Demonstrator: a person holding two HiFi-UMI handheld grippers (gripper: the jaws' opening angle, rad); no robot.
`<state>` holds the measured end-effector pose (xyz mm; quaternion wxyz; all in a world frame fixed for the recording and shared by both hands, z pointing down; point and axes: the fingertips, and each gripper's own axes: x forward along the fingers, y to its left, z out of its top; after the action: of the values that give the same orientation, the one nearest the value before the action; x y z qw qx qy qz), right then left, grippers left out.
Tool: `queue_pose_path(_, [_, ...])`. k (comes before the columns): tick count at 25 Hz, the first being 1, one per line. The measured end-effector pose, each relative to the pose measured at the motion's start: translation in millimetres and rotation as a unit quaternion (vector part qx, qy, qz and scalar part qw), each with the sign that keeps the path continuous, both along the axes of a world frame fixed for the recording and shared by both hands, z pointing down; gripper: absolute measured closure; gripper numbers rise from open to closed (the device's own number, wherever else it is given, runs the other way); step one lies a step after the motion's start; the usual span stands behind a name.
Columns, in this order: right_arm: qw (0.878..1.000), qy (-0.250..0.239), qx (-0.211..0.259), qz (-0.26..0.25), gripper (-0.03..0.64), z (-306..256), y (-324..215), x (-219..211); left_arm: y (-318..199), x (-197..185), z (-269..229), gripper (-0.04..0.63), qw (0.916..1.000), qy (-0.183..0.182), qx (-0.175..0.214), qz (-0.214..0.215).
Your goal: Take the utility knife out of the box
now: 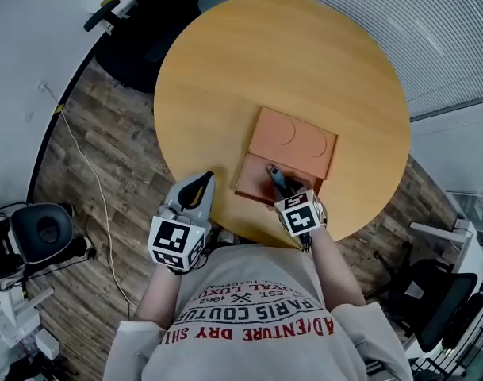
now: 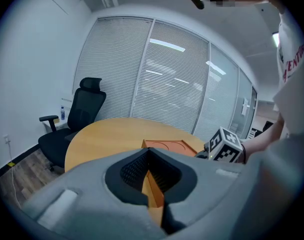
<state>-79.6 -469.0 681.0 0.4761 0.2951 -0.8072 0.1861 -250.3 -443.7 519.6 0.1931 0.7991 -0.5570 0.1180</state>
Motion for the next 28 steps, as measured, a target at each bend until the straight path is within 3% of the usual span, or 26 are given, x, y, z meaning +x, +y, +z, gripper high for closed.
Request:
queue_pose_path(7, [0.996,-0.052,0.065,0.023,0.485,-49.8,13.0,-3.3,22.3,7.7,-13.4,0.600,0.9996,-0.006,0.018,0.018])
queue_pose_path(16, [0.982,-0.109,0.143,0.061,0.485,-123.9,30.6,2.7,47.9,14.1,-35.4,0.600,0.9979,-0.013,0.047,0.042])
queue_pose_path(21, [0.965,-0.155,0.191,0.094,0.485,-165.4,45.1,3.6,58.3,15.9,-55.2,0.600,0.9952,-0.020,0.076,0.058])
queue_pose_path(28, [0.931,-0.213,0.263,0.136,0.485,-220.1,67.5,23.8,71.5,23.0,-85.6,0.600,0.9908,-0.026,0.115,0.066])
